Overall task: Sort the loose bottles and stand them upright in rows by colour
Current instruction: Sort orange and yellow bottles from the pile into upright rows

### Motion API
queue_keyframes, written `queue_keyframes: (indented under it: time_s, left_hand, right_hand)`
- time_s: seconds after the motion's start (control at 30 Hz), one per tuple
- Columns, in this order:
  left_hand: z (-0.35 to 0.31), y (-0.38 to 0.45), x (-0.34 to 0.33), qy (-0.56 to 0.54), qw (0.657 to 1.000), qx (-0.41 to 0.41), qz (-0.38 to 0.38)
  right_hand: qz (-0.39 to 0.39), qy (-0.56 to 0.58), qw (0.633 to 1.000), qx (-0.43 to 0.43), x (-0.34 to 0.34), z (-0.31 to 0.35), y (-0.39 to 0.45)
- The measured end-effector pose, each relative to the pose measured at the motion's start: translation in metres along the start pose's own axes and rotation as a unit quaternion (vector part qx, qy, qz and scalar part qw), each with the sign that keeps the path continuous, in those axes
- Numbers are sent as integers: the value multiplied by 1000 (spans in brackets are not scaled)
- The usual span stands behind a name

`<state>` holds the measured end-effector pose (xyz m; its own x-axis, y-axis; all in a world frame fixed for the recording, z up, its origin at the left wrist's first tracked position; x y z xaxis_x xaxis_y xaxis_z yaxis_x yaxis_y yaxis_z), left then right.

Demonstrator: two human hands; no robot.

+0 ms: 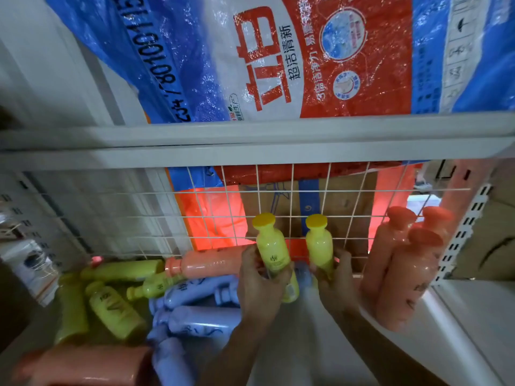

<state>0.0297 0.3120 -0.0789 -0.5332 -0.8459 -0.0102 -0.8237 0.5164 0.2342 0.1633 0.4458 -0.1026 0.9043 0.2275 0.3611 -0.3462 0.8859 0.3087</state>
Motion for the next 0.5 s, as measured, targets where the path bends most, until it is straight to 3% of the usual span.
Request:
queue_keyframes:
  time_s: [0.3,0.5]
  left_hand:
    - [-20,4,47,-32,997,-66,-10]
    - [-24,-5,58,-41,993,-95,-58]
  right_hand:
    - [8,25,1000,0,-37,-8,-2]
    - [-10,33,999,-21,-50,-5,-12]
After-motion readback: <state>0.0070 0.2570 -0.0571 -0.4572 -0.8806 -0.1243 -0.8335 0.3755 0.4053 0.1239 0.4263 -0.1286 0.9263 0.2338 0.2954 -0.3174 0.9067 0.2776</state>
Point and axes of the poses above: each hand's wrist, its own y-axis towards the middle knuckle, its own x-axis out of the back of the hand, z = x × y, the point moved 6 cm from there along y, towards the middle knuckle, and after that the axes turned 10 degrees about -y, right-handed, at the moved point
